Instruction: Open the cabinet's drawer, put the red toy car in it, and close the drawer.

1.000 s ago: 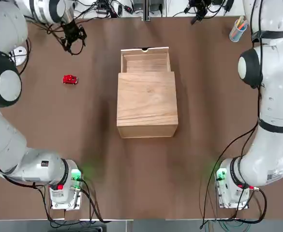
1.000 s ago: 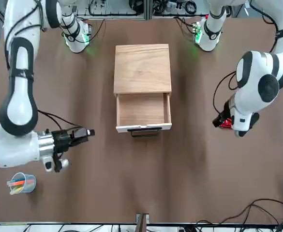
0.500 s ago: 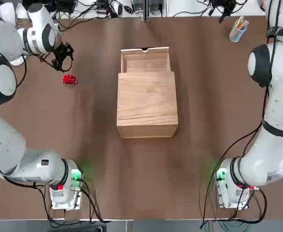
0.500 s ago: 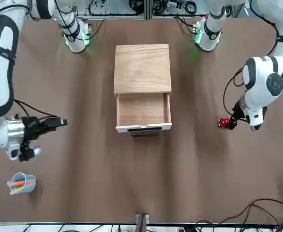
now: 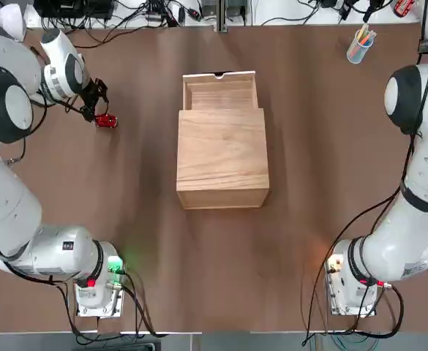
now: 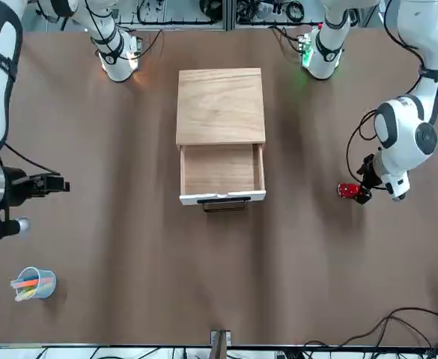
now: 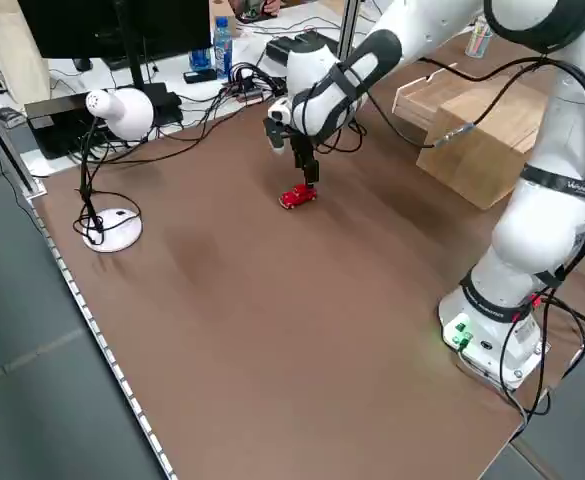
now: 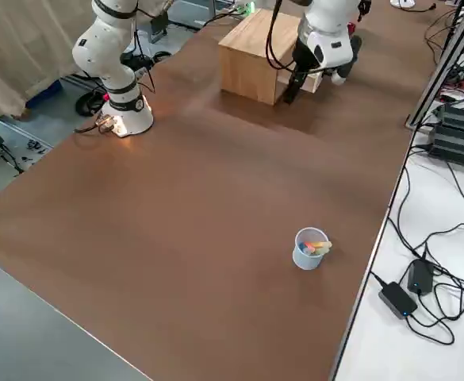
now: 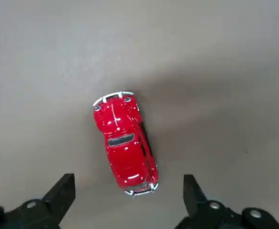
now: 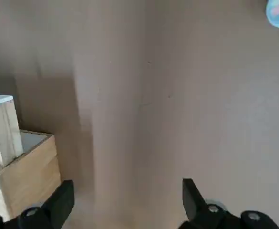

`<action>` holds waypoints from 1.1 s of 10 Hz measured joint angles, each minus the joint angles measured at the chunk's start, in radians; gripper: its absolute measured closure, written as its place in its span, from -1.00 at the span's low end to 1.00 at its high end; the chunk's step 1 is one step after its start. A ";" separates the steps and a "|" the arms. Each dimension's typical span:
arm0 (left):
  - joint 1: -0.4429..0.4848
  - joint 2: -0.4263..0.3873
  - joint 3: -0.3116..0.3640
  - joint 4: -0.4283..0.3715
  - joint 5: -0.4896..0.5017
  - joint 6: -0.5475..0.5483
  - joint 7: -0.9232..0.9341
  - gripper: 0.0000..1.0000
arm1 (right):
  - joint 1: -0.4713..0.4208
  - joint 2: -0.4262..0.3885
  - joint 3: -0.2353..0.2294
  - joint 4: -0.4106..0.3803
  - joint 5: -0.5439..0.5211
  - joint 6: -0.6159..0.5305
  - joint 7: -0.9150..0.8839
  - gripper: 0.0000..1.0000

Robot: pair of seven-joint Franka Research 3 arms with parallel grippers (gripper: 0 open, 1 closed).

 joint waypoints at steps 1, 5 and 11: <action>0.000 0.022 0.000 -0.002 -0.021 0.031 -0.025 -1.00 | 0.003 -0.005 0.000 0.000 -0.024 0.019 0.008 -1.00; 0.000 0.091 -0.001 -0.012 -0.030 0.092 -0.067 -0.97 | 0.023 -0.143 0.107 -0.131 -0.194 0.212 0.148 -1.00; 0.000 0.079 -0.002 -0.010 -0.033 0.113 -0.096 0.11 | -0.222 -0.441 0.348 -0.408 -0.238 0.248 0.190 -1.00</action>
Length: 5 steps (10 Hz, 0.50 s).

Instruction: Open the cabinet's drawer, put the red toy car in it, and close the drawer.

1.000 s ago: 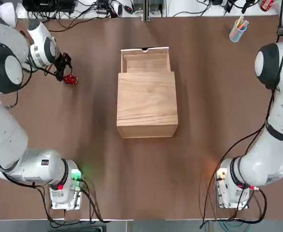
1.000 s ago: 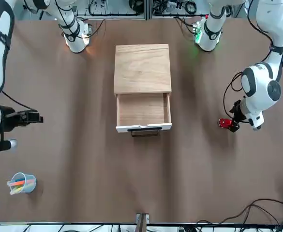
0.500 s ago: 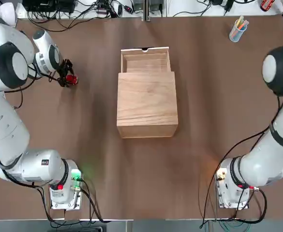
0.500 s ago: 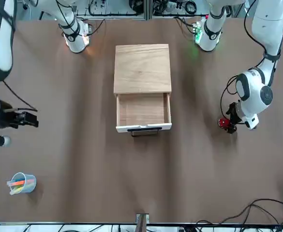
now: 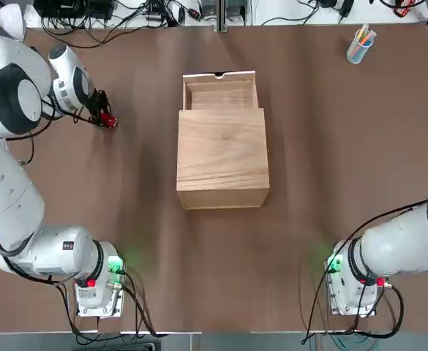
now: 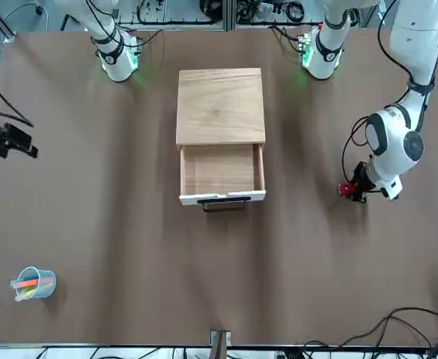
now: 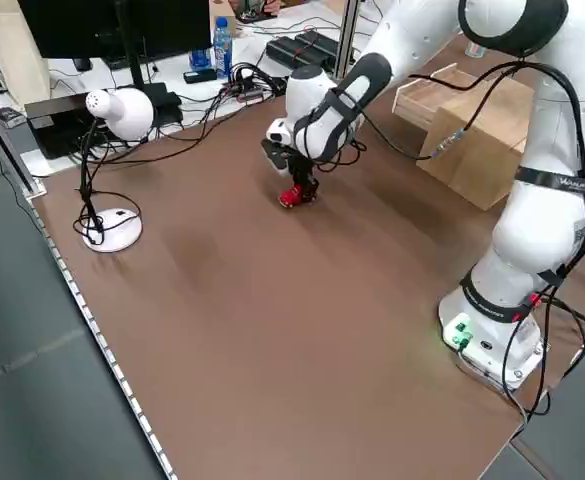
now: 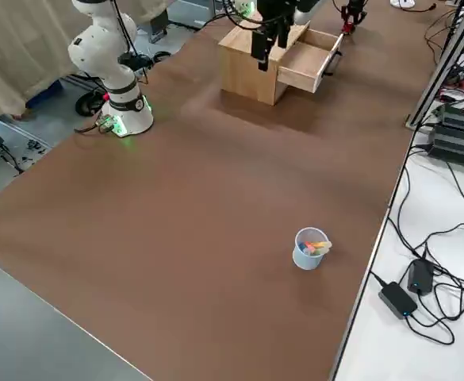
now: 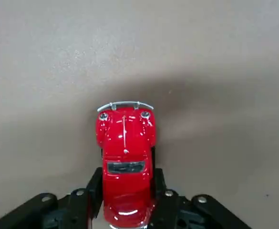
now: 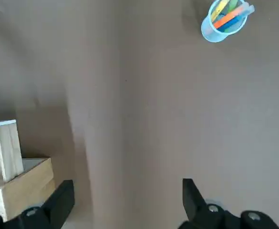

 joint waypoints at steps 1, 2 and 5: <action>-0.003 -0.016 -0.008 0.008 0.000 0.000 -0.029 0.11 | -0.006 0.001 0.016 -0.008 -0.003 0.000 0.002 -1.00; -0.012 -0.043 -0.031 0.024 0.000 -0.018 -0.074 0.11 | -0.006 0.001 0.023 -0.012 -0.005 0.000 0.008 -1.00; -0.036 -0.128 -0.148 0.128 0.000 -0.184 -0.241 0.11 | 0.005 0.001 0.038 -0.014 -0.006 0.000 0.032 -1.00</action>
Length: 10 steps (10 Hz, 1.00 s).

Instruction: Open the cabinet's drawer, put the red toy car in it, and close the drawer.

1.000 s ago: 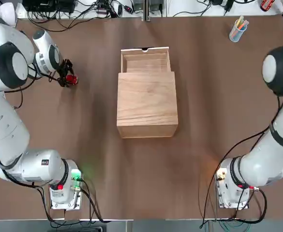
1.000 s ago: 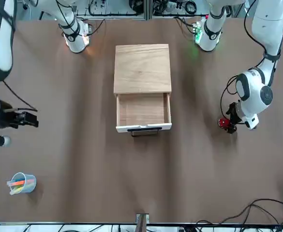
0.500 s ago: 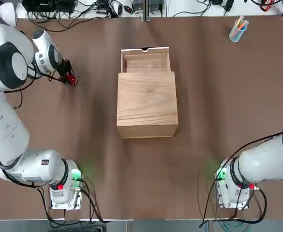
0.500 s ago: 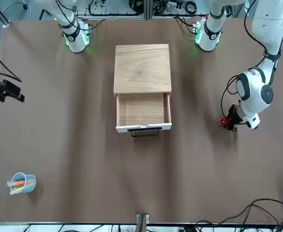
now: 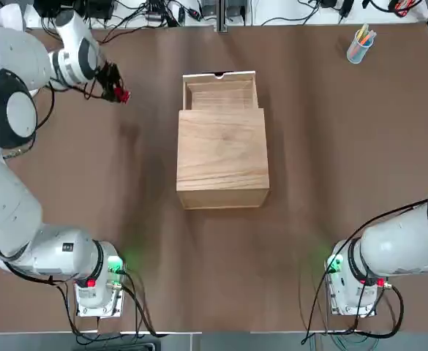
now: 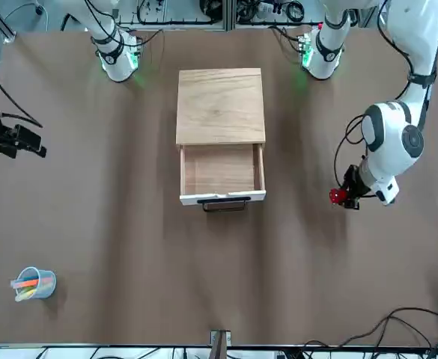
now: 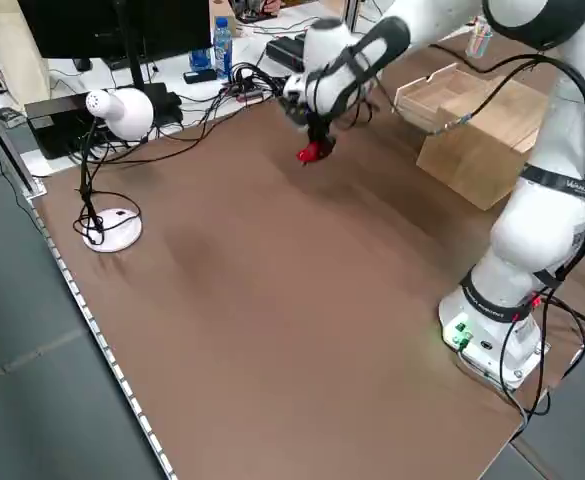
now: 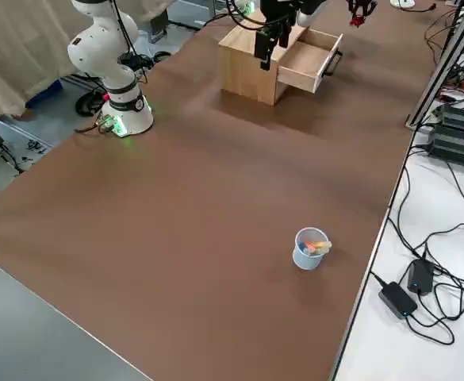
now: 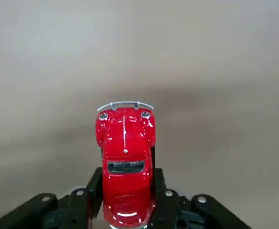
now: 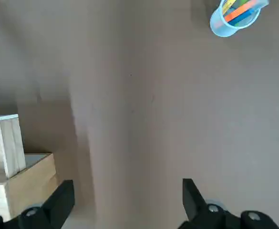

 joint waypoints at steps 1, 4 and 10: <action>-0.001 -0.019 -0.046 0.031 0.006 -0.035 -0.059 0.11 | 0.017 0.002 0.003 -0.001 0.000 0.002 0.018 -1.00; -0.003 -0.032 -0.243 0.092 0.167 -0.056 -0.386 0.11 | 0.076 0.053 0.007 -0.004 -0.002 0.032 0.049 -1.00; -0.082 0.009 -0.480 0.321 0.269 -0.277 -0.760 0.11 | 0.138 0.159 0.011 -0.004 0.091 0.131 0.068 -1.00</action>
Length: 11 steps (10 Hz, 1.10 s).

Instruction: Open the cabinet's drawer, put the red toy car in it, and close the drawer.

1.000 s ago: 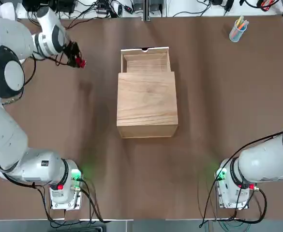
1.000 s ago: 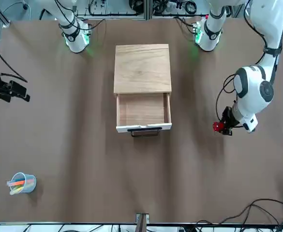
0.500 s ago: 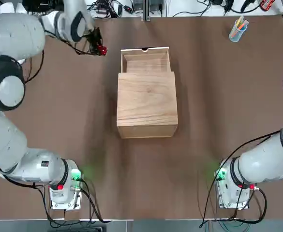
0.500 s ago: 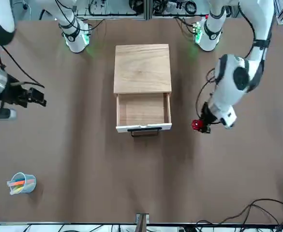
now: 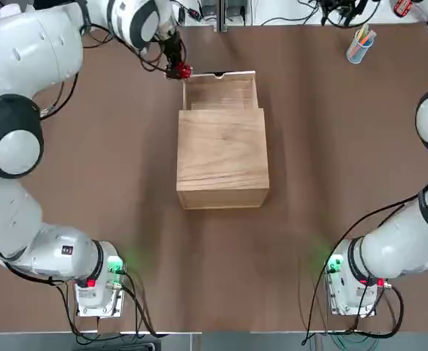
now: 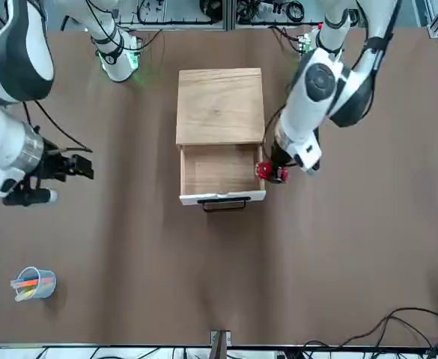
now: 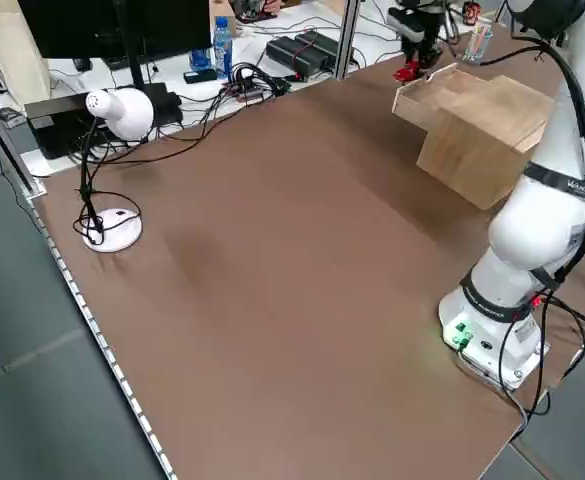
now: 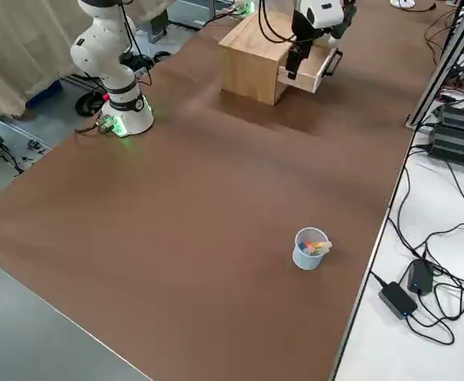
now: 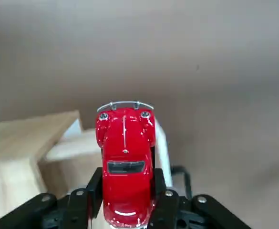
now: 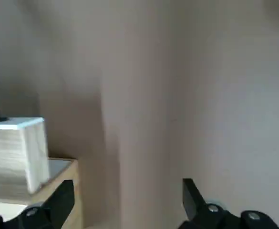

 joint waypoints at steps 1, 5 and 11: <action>-0.028 0.026 -0.019 0.018 0.020 0.000 -0.046 0.11 | 0.010 0.024 0.000 0.000 0.040 0.030 0.001 -1.00; -0.123 0.171 -0.025 0.115 0.095 0.000 -0.107 0.11 | 0.091 0.100 0.003 0.001 0.070 0.102 0.008 -1.00; -0.171 0.309 -0.025 0.177 0.169 -0.001 -0.153 0.11 | 0.118 0.124 0.001 0.002 0.141 0.128 0.009 -1.00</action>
